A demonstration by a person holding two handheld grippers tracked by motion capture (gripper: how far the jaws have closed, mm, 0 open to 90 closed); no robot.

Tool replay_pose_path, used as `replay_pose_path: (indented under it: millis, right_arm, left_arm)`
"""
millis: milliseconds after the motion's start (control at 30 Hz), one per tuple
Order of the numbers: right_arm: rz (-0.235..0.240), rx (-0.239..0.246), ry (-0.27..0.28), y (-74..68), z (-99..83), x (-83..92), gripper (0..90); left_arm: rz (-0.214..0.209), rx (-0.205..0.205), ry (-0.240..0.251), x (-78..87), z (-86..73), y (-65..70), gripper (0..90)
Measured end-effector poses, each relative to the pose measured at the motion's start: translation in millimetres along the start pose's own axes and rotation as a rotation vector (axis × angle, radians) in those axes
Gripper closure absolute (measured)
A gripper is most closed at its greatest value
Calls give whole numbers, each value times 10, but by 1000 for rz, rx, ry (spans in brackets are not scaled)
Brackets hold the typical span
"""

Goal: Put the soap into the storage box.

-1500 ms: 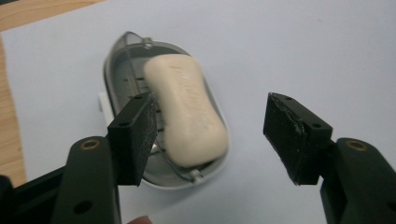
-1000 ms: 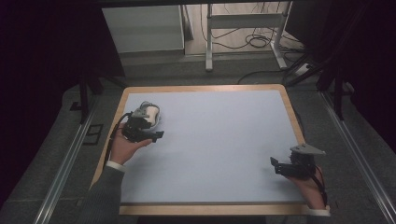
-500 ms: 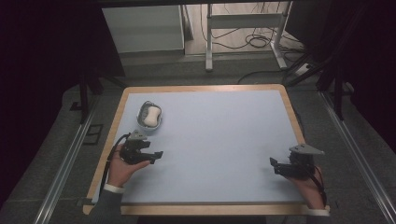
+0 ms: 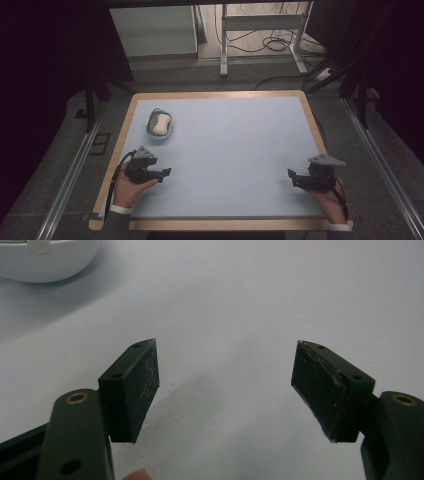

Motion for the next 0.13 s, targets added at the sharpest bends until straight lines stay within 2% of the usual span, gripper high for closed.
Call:
replay_pose_path:
  millis: [133]
  right_arm:
    - [1,6,2,-26,-4,-5,83]
  left_arm:
    - [-5,-1,5,2,9,-15,268]
Point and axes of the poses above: each handheld gripper's, and its own axes: x roughly backward along the jaws, z roughly out of its top, y roughly to its right, the point moved 3 cm from there along -x, roughly forward along the jaws, and after that the axes turned 5 degrees about -y, right-handed, at the moved point
